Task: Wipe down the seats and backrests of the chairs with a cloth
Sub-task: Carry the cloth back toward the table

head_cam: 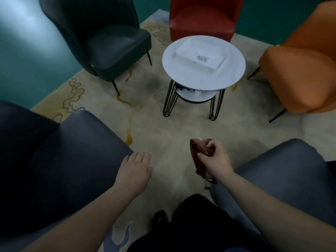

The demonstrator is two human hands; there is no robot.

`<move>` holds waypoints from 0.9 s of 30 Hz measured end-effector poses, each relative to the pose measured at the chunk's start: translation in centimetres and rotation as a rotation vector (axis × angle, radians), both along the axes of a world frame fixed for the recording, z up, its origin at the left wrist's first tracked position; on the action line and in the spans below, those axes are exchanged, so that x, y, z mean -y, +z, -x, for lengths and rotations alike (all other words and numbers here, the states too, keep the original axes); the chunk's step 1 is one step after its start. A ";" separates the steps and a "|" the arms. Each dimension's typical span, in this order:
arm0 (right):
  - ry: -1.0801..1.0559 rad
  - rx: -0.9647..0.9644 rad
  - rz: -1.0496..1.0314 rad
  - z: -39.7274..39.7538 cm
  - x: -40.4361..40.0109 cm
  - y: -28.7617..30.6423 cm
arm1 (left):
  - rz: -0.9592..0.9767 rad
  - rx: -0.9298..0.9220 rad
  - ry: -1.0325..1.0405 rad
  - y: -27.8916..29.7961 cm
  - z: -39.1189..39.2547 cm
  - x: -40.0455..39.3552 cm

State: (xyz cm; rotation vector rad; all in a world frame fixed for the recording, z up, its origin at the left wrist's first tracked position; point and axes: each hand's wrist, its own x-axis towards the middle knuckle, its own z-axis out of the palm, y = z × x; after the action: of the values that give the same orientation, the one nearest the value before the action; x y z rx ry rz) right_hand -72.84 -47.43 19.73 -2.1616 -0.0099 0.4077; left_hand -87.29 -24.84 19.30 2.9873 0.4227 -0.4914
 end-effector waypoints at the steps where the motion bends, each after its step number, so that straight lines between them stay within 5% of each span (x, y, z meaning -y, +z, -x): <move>1: -0.018 -0.005 0.006 -0.9 -0.2 -0.1 | 0.005 0.002 -0.006 0.0 -1.5 -0.6; 27: -0.100 -0.021 -0.038 -35.8 -10.6 -0.8 | 0.059 0.001 -0.079 -0.6 -41.3 -13.7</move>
State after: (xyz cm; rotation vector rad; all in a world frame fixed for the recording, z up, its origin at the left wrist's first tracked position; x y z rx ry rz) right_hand -37.02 -36.82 18.95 -2.1109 0.1006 0.3694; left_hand -46.03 -11.13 18.67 2.9557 0.2862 -0.5006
